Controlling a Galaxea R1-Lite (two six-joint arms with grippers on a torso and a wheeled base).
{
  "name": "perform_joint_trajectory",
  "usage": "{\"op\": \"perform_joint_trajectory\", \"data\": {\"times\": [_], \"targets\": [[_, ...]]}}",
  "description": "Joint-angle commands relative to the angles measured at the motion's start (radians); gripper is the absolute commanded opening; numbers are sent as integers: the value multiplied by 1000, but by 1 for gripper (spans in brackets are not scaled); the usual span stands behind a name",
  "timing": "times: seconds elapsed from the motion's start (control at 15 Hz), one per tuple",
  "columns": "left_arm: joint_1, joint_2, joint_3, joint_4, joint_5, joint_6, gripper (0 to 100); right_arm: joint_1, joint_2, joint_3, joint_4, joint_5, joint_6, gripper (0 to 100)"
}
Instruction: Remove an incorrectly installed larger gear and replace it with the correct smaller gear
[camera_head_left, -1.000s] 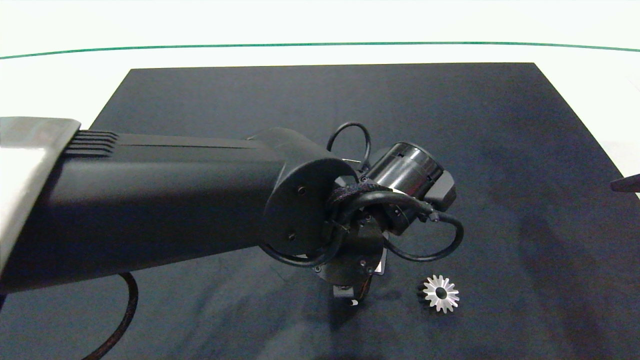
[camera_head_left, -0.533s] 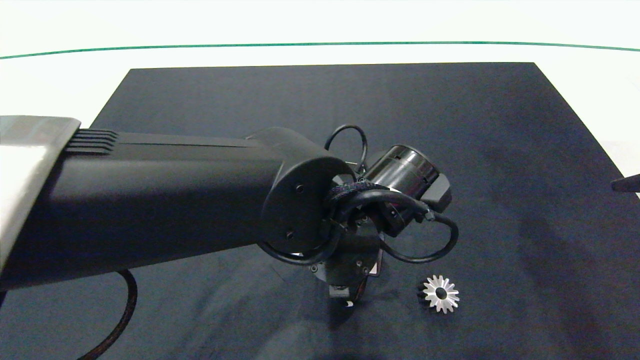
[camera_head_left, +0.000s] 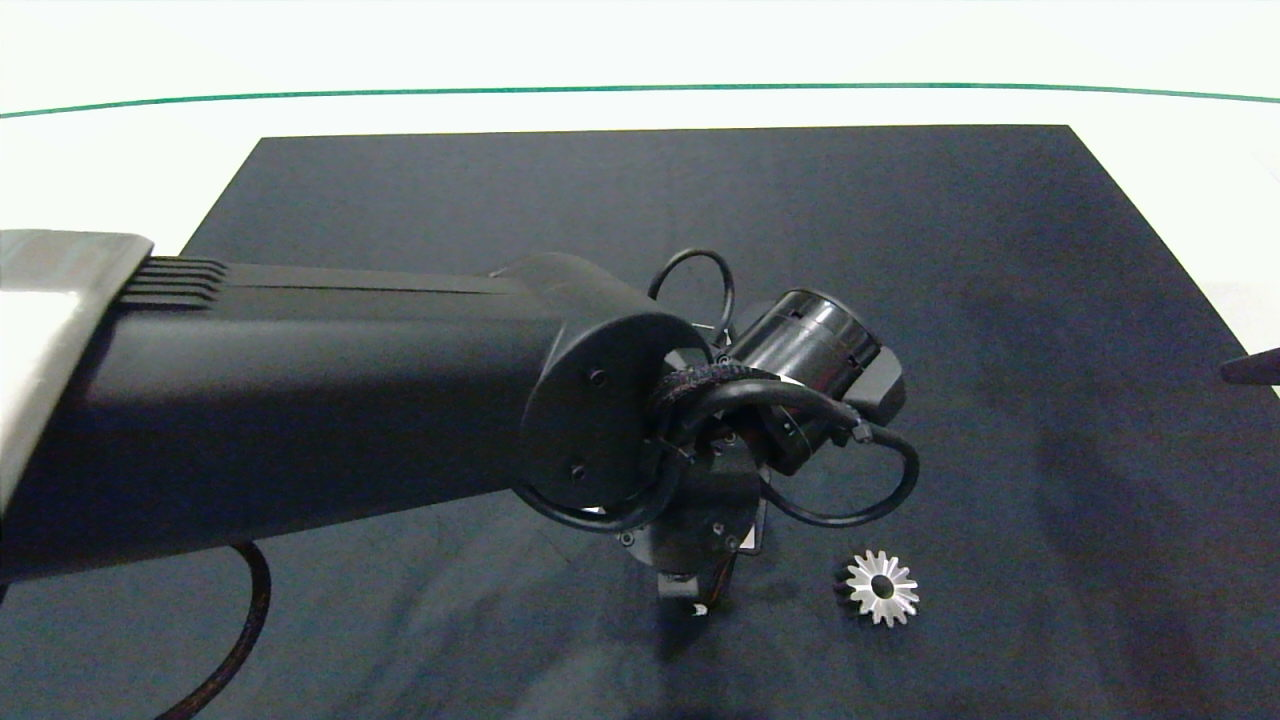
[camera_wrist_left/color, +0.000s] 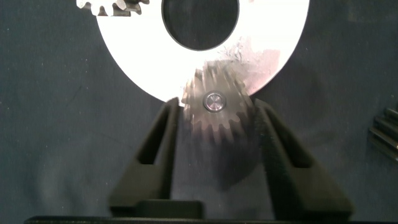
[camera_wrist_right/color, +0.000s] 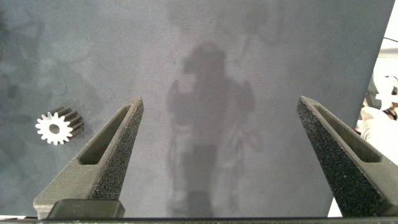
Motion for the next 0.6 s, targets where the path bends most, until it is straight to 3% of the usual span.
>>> {"op": "perform_joint_trajectory", "data": {"times": [0.07, 0.2, 0.6], "targets": [[1, -8, 0, 23, 5, -8, 100, 1, 0, 0, 5, 1, -1, 100], [9, -58, 1, 55, 5, -26, 100, 1, 2, 0, 5, 1, -1, 100], [224, -413, 29, 434, 5, -177, 100, 35, 3, 19, 6, -1, -11, 100]]}}
